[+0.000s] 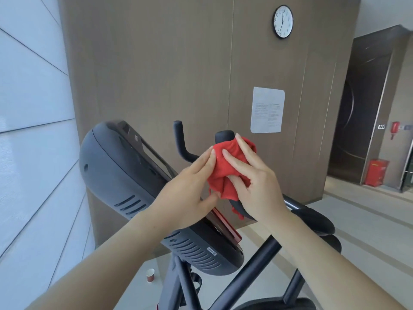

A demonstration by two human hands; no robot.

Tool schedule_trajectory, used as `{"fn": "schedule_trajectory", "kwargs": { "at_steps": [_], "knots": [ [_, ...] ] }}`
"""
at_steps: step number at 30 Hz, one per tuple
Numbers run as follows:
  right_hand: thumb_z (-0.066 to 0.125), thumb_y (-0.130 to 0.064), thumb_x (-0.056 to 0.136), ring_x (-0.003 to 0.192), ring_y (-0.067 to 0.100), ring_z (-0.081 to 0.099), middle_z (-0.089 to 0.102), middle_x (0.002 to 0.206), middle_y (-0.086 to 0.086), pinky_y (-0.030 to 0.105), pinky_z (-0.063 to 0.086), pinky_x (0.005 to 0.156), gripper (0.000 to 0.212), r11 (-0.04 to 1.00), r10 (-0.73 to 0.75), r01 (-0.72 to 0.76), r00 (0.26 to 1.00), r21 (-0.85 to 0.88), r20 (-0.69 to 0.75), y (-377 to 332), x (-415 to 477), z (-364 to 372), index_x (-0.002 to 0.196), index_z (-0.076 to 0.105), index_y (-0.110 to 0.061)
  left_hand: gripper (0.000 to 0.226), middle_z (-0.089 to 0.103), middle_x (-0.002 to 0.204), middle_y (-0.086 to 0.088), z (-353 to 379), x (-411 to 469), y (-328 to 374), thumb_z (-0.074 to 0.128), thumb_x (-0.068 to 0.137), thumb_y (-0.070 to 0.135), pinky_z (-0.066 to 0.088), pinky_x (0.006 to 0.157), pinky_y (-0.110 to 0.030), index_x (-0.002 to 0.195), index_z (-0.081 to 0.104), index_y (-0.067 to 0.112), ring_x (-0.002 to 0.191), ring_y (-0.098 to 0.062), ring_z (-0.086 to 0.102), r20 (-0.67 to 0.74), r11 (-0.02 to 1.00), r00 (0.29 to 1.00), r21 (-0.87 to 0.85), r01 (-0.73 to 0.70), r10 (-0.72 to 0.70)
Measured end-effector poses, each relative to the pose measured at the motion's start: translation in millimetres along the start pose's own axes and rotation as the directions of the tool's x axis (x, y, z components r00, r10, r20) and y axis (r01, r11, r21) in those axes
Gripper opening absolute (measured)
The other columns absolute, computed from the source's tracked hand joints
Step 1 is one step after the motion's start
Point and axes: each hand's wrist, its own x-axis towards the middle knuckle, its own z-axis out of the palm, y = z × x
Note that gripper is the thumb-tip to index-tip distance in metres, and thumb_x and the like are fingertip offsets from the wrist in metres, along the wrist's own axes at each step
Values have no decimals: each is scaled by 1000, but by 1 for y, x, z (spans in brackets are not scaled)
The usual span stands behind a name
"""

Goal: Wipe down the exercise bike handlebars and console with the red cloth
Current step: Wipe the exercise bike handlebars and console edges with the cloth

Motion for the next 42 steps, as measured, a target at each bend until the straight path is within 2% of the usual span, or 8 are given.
{"fn": "schedule_trajectory", "kwargs": {
  "at_steps": [5, 10, 21, 25, 28, 34, 39, 42],
  "knots": [
    [58, -7, 87, 134, 9, 31, 34, 147, 1, 10, 25, 107, 45, 999, 4, -1, 999, 51, -48, 5, -10, 3, 129, 51, -22, 82, -6, 153, 26, 5, -8, 3, 55, 88, 37, 42, 99, -23, 148, 0, 29, 130, -5, 37, 29, 999, 999, -47, 23, -21],
    [60, -5, 85, 132, 14, 39, 42, 143, 3, 21, 34, 108, 47, 997, 9, -5, 999, 82, -38, 15, -23, 1, 127, 52, -24, 81, -12, 151, 29, 13, -17, 7, 53, 88, 40, 37, 101, -17, 148, -2, 31, 134, 1, 25, 58, 999, 998, -20, 38, -36],
    [64, -11, 81, 129, 10, 45, 47, 140, 2, 21, 35, 107, 38, 942, -113, 87, 992, 325, 62, 50, -20, -10, 118, 63, -22, 77, 3, 154, 24, 27, -20, 39, 50, 84, 44, 17, 102, -1, 148, 12, 28, 136, 10, 15, -21, 978, 980, 52, 200, -199],
    [68, 1, 79, 120, 1, 51, 56, 131, -4, 21, 39, 103, 37, 820, -66, -71, 974, 568, 216, 66, -13, -21, 109, 69, -21, 73, 14, 152, 23, 39, -19, 61, 41, 79, 47, 22, 101, -4, 147, 22, 28, 134, 9, 22, -126, 940, 942, 109, 323, -310],
    [65, 4, 81, 110, -1, 58, 64, 117, -10, 22, 44, 98, 35, 614, -23, -285, 926, 736, 378, 78, 0, -28, 97, 71, -27, 66, 24, 148, 23, 37, -15, 80, 41, 79, 49, 19, 98, -1, 143, 29, 36, 129, 11, 27, -208, 884, 898, 193, 427, -388],
    [63, 0, 84, 84, 10, 68, 72, 92, -2, 24, 55, 68, 25, 317, 121, -492, 869, 811, 480, 109, 36, -27, 96, 71, -20, 65, 29, 146, 21, 30, 7, 115, 49, 80, 40, 27, 100, -13, 142, 30, 36, 129, 6, 30, -328, 791, 818, 251, 558, -472],
    [64, -4, 84, 98, 8, 66, 71, 100, -8, 34, 50, 95, 27, 324, 21, -400, 909, 858, 416, 109, 67, -23, 97, 71, -26, 70, 28, 142, 26, 30, 27, 124, 51, 80, 38, 28, 92, -6, 144, 26, 34, 117, 7, 39, -347, 751, 790, 275, 601, -505],
    [68, -16, 82, 105, 3, 62, 67, 109, -13, 32, 46, 100, 38, 438, -141, -340, 889, 833, 436, 95, 64, -14, 119, 63, -22, 73, 27, 142, 27, 32, 34, 121, 52, 80, 38, 31, 85, -2, 145, 20, 35, 109, 9, 42, -354, 732, 773, 275, 624, -526]
  ]
}}
